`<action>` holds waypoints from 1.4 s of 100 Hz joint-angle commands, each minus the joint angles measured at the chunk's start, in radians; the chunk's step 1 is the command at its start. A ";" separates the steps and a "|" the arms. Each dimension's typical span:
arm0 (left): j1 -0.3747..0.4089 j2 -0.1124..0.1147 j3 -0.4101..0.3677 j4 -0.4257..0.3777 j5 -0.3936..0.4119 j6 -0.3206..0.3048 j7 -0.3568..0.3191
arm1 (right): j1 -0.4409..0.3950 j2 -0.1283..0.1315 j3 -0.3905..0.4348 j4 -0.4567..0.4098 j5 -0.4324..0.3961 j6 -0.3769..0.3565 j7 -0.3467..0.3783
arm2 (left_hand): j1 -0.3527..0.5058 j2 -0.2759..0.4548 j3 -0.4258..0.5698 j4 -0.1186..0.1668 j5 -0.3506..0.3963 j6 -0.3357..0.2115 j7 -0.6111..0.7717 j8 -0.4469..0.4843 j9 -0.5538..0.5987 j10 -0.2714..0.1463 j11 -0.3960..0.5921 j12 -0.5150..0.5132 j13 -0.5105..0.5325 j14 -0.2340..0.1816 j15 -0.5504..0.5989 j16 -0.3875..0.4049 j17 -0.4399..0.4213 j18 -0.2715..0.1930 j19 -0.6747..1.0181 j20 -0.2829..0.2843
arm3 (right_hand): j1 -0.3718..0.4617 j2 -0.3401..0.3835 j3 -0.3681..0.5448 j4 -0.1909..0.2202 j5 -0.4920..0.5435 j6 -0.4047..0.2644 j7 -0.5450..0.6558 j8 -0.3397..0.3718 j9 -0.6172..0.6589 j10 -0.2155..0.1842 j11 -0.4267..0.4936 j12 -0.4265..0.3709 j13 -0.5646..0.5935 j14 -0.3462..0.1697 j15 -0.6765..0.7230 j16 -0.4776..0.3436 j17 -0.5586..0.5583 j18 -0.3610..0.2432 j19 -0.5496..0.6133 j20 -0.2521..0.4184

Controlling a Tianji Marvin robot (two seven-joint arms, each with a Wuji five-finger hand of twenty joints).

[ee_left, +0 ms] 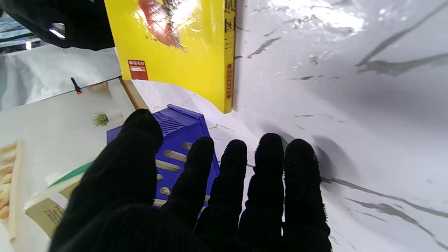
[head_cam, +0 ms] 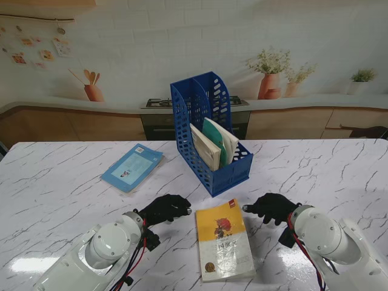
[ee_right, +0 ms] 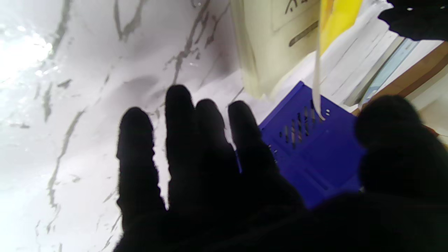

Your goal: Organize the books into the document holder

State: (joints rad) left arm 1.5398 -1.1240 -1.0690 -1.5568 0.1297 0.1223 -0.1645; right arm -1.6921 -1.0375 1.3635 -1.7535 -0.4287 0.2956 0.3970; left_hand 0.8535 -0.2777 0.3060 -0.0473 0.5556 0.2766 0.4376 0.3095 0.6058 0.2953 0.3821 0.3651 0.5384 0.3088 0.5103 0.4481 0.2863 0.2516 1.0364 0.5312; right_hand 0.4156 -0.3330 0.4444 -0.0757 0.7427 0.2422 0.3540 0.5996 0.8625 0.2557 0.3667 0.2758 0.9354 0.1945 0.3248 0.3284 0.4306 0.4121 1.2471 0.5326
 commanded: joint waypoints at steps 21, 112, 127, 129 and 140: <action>-0.003 -0.015 0.016 0.020 -0.045 0.065 0.009 | 0.007 -0.008 -0.046 -0.008 0.013 0.096 -0.004 | -0.077 -0.022 0.001 0.000 -0.001 0.116 -0.021 -0.018 0.074 0.086 0.047 -0.006 0.166 0.080 0.084 0.008 0.219 -0.012 0.073 -0.028 | -0.070 -0.005 0.016 -0.026 0.026 0.093 0.022 -0.014 0.044 0.082 0.048 -0.024 0.082 0.063 0.024 -0.030 0.106 0.149 0.066 -0.030; -0.067 -0.050 0.082 0.121 -0.268 0.191 -0.034 | 0.092 -0.018 -0.191 0.109 0.176 0.173 -0.002 | -0.082 -0.065 0.124 -0.004 0.001 0.263 -0.083 -0.047 0.061 0.190 0.088 -0.010 0.224 0.116 0.133 -0.029 0.325 0.032 0.109 -0.124 | 0.097 0.029 -0.073 -0.014 0.039 0.156 0.032 -0.071 0.050 0.144 0.052 -0.032 0.126 0.093 0.031 -0.131 0.229 0.055 0.075 -0.165; -0.062 -0.058 0.079 0.118 -0.298 0.202 -0.024 | 0.094 -0.021 -0.197 0.112 0.175 0.169 -0.012 | -0.078 -0.071 0.154 -0.002 -0.030 0.279 -0.112 -0.058 0.014 0.209 0.081 -0.011 0.208 0.129 0.134 -0.026 0.319 0.032 0.106 -0.123 | 0.117 0.027 -0.075 -0.010 0.040 0.154 0.035 -0.072 0.051 0.143 0.050 -0.033 0.128 0.092 0.030 -0.132 0.229 0.054 0.075 -0.168; -0.061 -0.059 0.078 0.116 -0.299 0.203 -0.020 | 0.094 -0.021 -0.198 0.113 0.175 0.168 -0.015 | -0.078 -0.072 0.159 -0.002 -0.035 0.282 -0.117 -0.060 0.007 0.212 0.081 -0.011 0.204 0.130 0.135 -0.025 0.321 0.030 0.106 -0.123 | 0.119 0.026 -0.076 -0.009 0.040 0.154 0.036 -0.072 0.052 0.142 0.050 -0.033 0.128 0.092 0.030 -0.132 0.229 0.054 0.075 -0.169; -0.051 -0.068 0.072 0.107 -0.303 0.211 0.015 | 0.093 -0.022 -0.199 0.114 0.173 0.163 -0.018 | -0.076 -0.081 0.193 -0.003 -0.061 0.299 -0.149 -0.072 -0.040 0.231 0.076 -0.013 0.223 0.098 0.129 -0.033 0.336 0.016 0.100 -0.127 | 0.122 0.028 -0.078 -0.008 0.037 0.150 0.037 -0.072 0.050 0.140 0.048 -0.034 0.125 0.092 0.027 -0.133 0.227 0.052 0.072 -0.171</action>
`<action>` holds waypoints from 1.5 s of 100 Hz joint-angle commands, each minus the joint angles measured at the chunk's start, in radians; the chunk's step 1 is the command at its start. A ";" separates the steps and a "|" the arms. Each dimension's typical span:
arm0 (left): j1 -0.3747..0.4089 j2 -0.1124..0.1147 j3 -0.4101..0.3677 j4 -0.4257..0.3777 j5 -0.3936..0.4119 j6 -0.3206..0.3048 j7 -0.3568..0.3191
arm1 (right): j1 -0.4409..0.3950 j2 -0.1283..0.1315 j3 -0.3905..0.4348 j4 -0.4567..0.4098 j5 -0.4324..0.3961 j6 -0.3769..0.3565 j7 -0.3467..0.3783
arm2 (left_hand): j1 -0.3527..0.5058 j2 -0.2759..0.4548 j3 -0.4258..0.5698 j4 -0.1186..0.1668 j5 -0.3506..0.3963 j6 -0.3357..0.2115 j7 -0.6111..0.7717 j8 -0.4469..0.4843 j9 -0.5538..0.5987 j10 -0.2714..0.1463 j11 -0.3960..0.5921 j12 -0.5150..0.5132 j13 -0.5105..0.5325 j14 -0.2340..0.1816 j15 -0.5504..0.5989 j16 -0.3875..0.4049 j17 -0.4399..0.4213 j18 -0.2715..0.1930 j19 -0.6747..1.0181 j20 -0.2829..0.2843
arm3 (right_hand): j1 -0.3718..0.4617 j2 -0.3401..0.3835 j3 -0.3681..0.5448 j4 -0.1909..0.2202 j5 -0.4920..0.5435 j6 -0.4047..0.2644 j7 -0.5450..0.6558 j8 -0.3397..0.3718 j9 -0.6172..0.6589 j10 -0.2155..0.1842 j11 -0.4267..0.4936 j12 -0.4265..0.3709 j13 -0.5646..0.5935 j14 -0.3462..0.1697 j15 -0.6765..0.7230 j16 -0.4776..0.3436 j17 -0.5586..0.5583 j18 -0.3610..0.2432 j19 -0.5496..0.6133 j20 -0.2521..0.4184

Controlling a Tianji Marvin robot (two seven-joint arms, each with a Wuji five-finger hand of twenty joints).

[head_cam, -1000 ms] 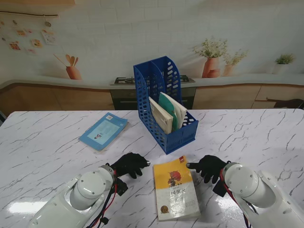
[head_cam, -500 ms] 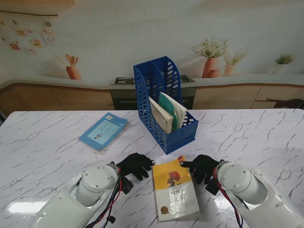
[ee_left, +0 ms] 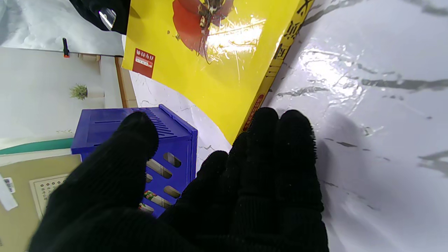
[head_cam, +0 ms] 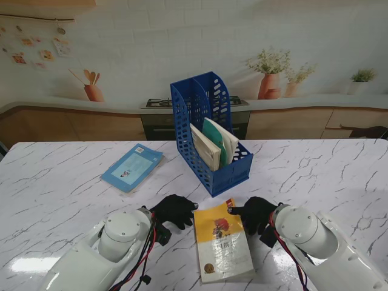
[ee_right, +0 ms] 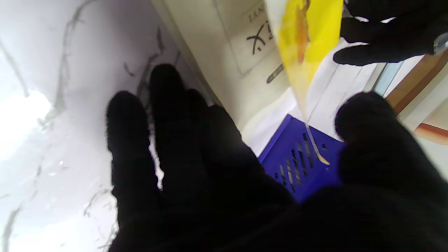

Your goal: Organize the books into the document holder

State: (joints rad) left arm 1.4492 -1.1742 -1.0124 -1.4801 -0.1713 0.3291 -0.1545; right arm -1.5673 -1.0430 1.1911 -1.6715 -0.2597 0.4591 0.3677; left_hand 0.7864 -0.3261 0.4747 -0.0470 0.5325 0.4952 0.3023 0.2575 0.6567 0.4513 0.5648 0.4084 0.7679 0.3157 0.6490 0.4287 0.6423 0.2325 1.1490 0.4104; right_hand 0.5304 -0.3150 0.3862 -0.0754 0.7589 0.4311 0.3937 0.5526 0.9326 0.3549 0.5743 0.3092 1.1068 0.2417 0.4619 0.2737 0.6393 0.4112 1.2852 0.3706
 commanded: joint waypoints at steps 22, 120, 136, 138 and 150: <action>0.047 -0.022 0.010 0.008 -0.006 0.043 0.022 | -0.033 -0.018 -0.028 0.035 0.003 -0.012 0.007 | -0.002 -0.032 0.066 -0.002 -0.101 0.126 -0.158 -0.057 -0.235 0.133 -0.128 -0.071 -0.003 0.058 -0.006 -0.009 0.013 0.013 -0.058 -0.050 | 0.010 0.014 -0.012 -0.007 0.016 -0.041 -0.003 -0.027 -0.024 0.035 -0.164 -0.069 -0.053 0.040 -0.116 -0.081 0.013 0.048 0.027 -0.015; 0.040 -0.069 0.000 0.036 -0.243 0.032 0.058 | -0.025 -0.025 -0.054 0.049 0.014 -0.041 -0.016 | 0.074 -0.139 0.229 -0.010 -0.042 0.021 -0.239 0.015 -0.173 -0.032 0.022 0.070 -0.001 0.014 0.113 0.207 0.052 -0.012 0.093 -0.017 | -0.010 -0.023 0.155 -0.017 0.014 -0.057 0.000 -0.031 -0.026 0.022 -0.163 -0.068 -0.052 0.027 -0.117 -0.079 0.010 0.034 0.031 -0.022; 0.038 -0.075 -0.001 0.038 -0.298 0.031 0.051 | -0.026 -0.026 -0.054 0.050 0.016 -0.040 -0.019 | 0.092 -0.159 0.253 -0.010 0.007 0.005 -0.227 0.024 -0.122 -0.050 0.039 0.093 0.030 0.008 0.150 0.240 0.051 0.025 0.151 0.011 | -0.015 -0.021 0.164 -0.019 0.008 -0.058 0.000 -0.031 -0.033 0.019 -0.165 -0.069 -0.058 0.026 -0.121 -0.080 0.002 0.032 0.026 -0.024; 0.038 -0.075 -0.001 0.037 -0.298 0.031 0.050 | -0.027 -0.026 -0.054 0.050 0.017 -0.040 -0.020 | 0.092 -0.161 0.256 -0.010 0.011 0.005 -0.227 0.025 -0.119 -0.051 0.040 0.096 0.033 0.002 0.157 0.248 0.070 -0.023 0.158 0.009 | -0.015 -0.021 0.165 -0.019 0.007 -0.059 -0.001 -0.032 -0.034 0.020 -0.166 -0.069 -0.058 0.025 -0.121 -0.081 0.002 0.032 0.026 -0.024; 0.037 -0.073 0.000 0.041 -0.295 0.024 0.043 | -0.027 -0.027 -0.055 0.051 0.019 -0.039 -0.021 | 0.103 -0.162 0.260 -0.011 0.046 -0.029 -0.214 0.037 -0.085 -0.096 0.078 0.129 0.023 0.023 0.199 0.301 0.038 0.059 0.263 0.067 | -0.015 -0.013 0.163 -0.020 0.002 -0.062 -0.003 -0.032 -0.039 0.015 -0.167 -0.069 -0.066 0.022 -0.126 -0.082 -0.007 0.027 0.024 -0.024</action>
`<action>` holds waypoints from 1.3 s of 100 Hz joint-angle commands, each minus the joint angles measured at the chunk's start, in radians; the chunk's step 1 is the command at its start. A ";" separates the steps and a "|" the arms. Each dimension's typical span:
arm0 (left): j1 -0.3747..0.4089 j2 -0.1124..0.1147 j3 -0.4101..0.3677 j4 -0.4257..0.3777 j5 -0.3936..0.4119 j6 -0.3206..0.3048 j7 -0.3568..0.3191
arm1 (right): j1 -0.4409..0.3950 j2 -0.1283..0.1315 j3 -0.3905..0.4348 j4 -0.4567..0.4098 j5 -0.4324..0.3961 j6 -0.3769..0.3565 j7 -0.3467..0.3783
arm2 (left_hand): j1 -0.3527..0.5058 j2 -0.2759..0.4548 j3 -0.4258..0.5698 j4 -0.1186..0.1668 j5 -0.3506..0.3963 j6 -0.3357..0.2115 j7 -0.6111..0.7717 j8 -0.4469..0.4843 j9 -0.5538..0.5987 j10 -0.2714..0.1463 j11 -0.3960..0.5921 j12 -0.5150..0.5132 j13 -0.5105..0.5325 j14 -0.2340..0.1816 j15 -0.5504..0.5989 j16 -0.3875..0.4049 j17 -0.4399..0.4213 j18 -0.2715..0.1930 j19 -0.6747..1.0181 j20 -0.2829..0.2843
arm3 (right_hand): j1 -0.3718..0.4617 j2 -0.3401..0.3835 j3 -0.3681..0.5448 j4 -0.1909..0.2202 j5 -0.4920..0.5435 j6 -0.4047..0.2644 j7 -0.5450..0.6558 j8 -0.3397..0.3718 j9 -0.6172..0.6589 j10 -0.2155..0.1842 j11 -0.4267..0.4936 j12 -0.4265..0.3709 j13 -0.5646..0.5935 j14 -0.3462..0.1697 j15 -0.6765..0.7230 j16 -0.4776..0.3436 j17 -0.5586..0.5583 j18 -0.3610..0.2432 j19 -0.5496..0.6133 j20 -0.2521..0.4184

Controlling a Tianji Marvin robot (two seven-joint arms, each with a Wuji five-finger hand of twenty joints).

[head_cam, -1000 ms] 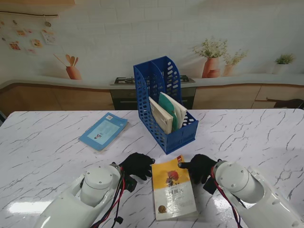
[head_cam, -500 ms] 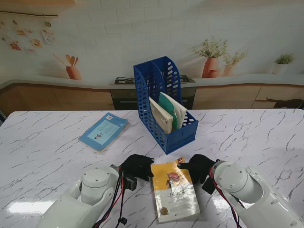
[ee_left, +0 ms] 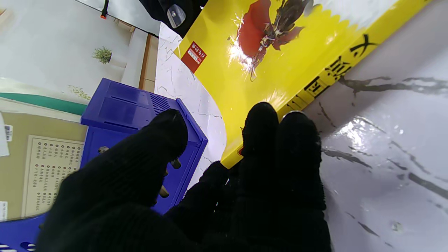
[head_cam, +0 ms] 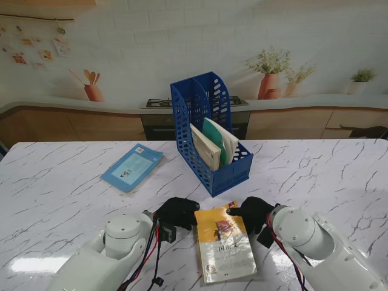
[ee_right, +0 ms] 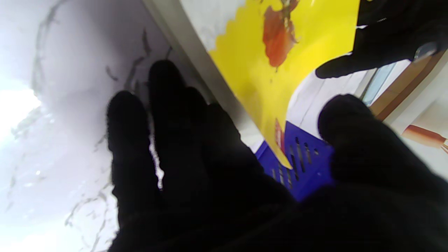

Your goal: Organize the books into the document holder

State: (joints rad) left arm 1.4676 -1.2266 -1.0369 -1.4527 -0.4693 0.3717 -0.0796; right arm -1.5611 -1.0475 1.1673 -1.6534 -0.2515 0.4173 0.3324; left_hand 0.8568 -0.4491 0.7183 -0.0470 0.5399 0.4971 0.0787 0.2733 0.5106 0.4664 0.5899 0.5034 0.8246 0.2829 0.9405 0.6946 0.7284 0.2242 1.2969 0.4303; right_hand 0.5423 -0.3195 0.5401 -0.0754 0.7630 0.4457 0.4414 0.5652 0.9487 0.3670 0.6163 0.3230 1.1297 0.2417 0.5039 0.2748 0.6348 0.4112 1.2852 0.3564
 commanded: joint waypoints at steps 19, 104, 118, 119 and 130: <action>0.016 -0.014 0.028 0.023 -0.004 -0.040 -0.066 | -0.033 -0.023 -0.030 0.034 0.015 0.006 0.011 | 0.096 -0.063 -0.047 -0.047 0.110 -0.120 0.054 0.079 0.167 -0.187 0.081 0.228 -0.074 0.058 -0.063 0.081 -0.152 0.040 0.118 0.156 | -0.019 0.001 -0.003 -0.019 -0.006 -0.080 -0.052 -0.044 -0.061 0.001 -0.208 -0.082 -0.091 0.019 -0.168 -0.082 -0.006 0.023 0.027 -0.007; -0.014 0.001 0.060 0.056 -0.003 -0.077 -0.154 | -0.034 -0.024 -0.022 0.029 0.029 0.016 0.015 | 0.309 -0.138 0.046 -0.045 -0.024 -0.342 1.053 0.338 0.265 -0.235 -0.132 0.310 -0.005 0.096 -0.243 0.235 -0.022 -0.072 0.053 -0.079 | -0.022 0.011 -0.016 -0.014 -0.011 -0.121 -0.051 -0.035 -0.062 -0.032 -0.209 -0.082 -0.100 -0.004 -0.161 -0.076 -0.031 0.003 0.028 0.003; -0.014 0.002 0.061 0.060 0.002 -0.092 -0.155 | -0.038 -0.023 -0.016 0.026 0.030 0.011 0.017 | 0.304 -0.164 0.153 -0.049 0.009 -0.386 1.098 0.440 0.353 -0.290 -0.127 0.274 0.046 0.064 -0.310 0.277 -0.001 -0.038 0.035 -0.193 | -0.030 0.021 -0.023 -0.014 -0.030 -0.148 -0.056 -0.033 -0.081 -0.053 -0.216 -0.084 -0.119 -0.014 -0.167 -0.076 -0.060 0.001 0.024 0.007; -0.014 0.002 0.061 0.060 0.003 -0.094 -0.154 | -0.039 -0.023 -0.015 0.025 0.030 0.011 0.016 | 0.312 -0.171 0.149 -0.049 0.012 -0.388 1.100 0.445 0.356 -0.294 -0.123 0.274 0.067 0.014 -0.307 0.286 0.010 -0.099 0.062 -0.237 | -0.031 0.022 -0.024 -0.014 -0.032 -0.153 -0.057 -0.033 -0.084 -0.056 -0.217 -0.084 -0.123 -0.016 -0.169 -0.076 -0.065 0.002 0.023 0.007; -0.014 0.000 0.059 0.058 0.004 -0.111 -0.146 | -0.053 -0.026 0.004 0.008 0.024 0.007 0.004 | 0.307 -0.186 0.196 -0.048 0.040 -0.410 1.107 0.479 0.419 -0.318 -0.107 0.301 0.096 0.054 -0.330 0.326 0.019 -0.026 0.084 -0.184 | -0.032 0.029 -0.055 -0.011 -0.058 -0.191 -0.067 -0.018 -0.109 -0.095 -0.221 -0.084 -0.158 -0.032 -0.162 -0.064 -0.113 0.062 0.018 0.025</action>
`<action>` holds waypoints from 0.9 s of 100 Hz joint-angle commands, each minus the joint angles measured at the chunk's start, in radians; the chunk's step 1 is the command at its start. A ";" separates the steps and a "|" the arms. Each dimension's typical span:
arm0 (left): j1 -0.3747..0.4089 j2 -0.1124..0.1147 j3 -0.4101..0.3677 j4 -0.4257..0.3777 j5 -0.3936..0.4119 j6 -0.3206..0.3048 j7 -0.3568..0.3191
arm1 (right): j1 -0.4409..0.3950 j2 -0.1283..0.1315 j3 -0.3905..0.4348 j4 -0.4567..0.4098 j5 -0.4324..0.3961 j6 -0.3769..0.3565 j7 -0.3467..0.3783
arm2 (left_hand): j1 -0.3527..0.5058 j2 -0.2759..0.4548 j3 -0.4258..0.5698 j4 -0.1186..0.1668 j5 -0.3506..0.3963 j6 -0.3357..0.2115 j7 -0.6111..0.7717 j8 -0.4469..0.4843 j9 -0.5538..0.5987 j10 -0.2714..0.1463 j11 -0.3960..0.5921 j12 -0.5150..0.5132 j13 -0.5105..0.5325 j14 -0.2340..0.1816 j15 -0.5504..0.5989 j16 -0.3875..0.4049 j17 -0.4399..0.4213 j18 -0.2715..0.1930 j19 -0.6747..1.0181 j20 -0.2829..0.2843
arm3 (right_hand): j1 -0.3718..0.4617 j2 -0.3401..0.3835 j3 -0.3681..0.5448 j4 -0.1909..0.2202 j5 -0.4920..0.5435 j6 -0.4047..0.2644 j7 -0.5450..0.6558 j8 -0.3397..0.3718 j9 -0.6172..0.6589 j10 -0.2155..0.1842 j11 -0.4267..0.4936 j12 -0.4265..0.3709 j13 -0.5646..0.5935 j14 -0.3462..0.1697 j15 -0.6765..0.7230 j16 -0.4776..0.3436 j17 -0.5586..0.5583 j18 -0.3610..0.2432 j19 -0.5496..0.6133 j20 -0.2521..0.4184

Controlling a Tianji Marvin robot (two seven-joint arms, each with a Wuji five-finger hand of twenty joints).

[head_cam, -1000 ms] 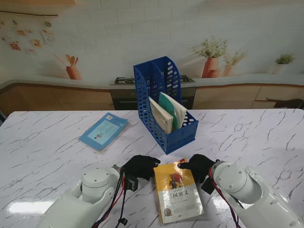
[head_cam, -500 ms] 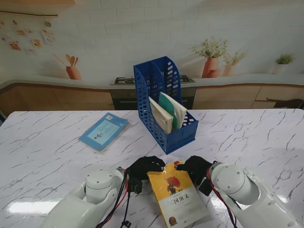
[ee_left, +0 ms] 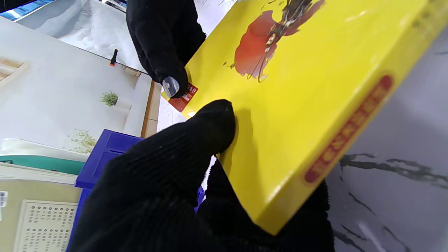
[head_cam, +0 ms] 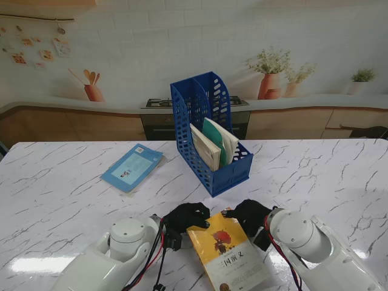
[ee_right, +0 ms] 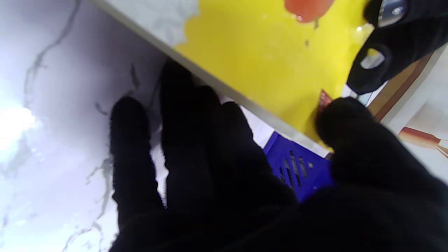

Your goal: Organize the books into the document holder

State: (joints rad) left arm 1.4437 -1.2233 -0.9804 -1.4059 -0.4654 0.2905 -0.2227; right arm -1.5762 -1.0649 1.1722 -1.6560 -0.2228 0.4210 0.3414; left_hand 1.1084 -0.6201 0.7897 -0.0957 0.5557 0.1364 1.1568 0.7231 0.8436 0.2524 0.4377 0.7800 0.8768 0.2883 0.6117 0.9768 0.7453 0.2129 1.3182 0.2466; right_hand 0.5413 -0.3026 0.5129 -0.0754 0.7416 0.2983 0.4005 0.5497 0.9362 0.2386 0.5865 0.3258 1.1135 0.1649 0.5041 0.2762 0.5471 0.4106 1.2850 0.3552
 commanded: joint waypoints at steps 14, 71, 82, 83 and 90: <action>0.005 0.000 -0.002 0.002 -0.003 -0.051 -0.008 | -0.058 -0.006 0.034 -0.026 -0.030 -0.012 -0.007 | 0.051 -0.025 0.147 0.007 0.036 -0.064 0.027 0.047 0.116 -0.113 0.049 0.055 0.079 0.016 -0.010 0.066 0.027 -0.030 0.075 -0.020 | -0.053 0.008 -0.071 -0.010 -0.084 -0.086 -0.057 0.011 -0.160 -0.024 -0.207 -0.089 -0.217 0.028 -0.173 -0.039 -0.113 0.125 -0.003 0.049; -0.043 0.028 -0.023 -0.059 0.003 -0.138 -0.088 | -0.091 0.008 0.146 -0.111 -0.017 -0.200 0.050 | 0.048 -0.025 0.172 0.009 0.043 -0.083 0.019 0.097 0.128 -0.125 0.062 0.092 0.102 0.017 -0.040 0.132 0.027 0.012 0.090 -0.020 | -0.149 -0.067 -0.057 -0.018 -0.182 -0.262 -0.117 0.011 -0.283 -0.119 -0.343 -0.080 -0.424 0.050 -0.336 -0.016 -0.386 0.201 -0.240 0.022; -0.063 0.035 -0.015 -0.061 0.024 -0.156 -0.107 | -0.095 0.004 0.160 -0.131 -0.031 -0.224 0.027 | 0.047 -0.024 0.174 0.009 0.043 -0.083 0.019 0.098 0.130 -0.127 0.063 0.093 0.103 0.015 -0.042 0.135 0.028 0.012 0.092 -0.016 | -0.151 -0.078 -0.054 -0.018 -0.185 -0.281 -0.116 0.011 -0.288 -0.132 -0.351 -0.081 -0.431 0.042 -0.341 -0.016 -0.396 0.203 -0.255 0.021; -0.065 0.036 -0.014 -0.061 0.025 -0.157 -0.109 | -0.096 0.003 0.161 -0.132 -0.033 -0.227 0.024 | 0.047 -0.024 0.175 0.009 0.043 -0.083 0.018 0.098 0.130 -0.127 0.062 0.094 0.105 0.017 -0.042 0.136 0.028 0.012 0.092 -0.016 | -0.150 -0.078 -0.053 -0.018 -0.186 -0.281 -0.117 0.010 -0.288 -0.132 -0.352 -0.081 -0.432 0.043 -0.342 -0.017 -0.397 0.204 -0.256 0.021; -0.078 0.039 -0.007 -0.059 0.031 -0.168 -0.123 | -0.096 0.002 0.167 -0.142 -0.045 -0.240 0.014 | 0.045 -0.023 0.176 0.010 0.044 -0.087 0.017 0.099 0.130 -0.129 0.062 0.096 0.106 0.015 -0.043 0.139 0.028 0.012 0.092 -0.012 | -0.149 -0.083 -0.050 -0.018 -0.197 -0.286 -0.120 0.009 -0.296 -0.134 -0.358 -0.082 -0.437 0.035 -0.345 -0.017 -0.401 0.201 -0.262 0.021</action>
State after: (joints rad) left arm 1.3886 -1.1832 -0.9908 -1.4520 -0.4290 0.1584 -0.3222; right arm -1.6701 -1.0549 1.3332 -1.7725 -0.2588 0.1957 0.3665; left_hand 1.0856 -0.6615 0.8373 -0.0957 0.5820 0.1060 1.1584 0.7957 0.8907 0.2463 0.4314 0.8304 0.9110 0.3054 0.5505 1.0894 0.7415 0.2715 1.3363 0.2174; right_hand 0.4375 -0.3616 0.4502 -0.0753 0.5655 0.0600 0.2972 0.5497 0.6775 0.1350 0.2430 0.2421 0.6835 0.2196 0.1796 0.2635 0.1588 0.4142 1.0331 0.3697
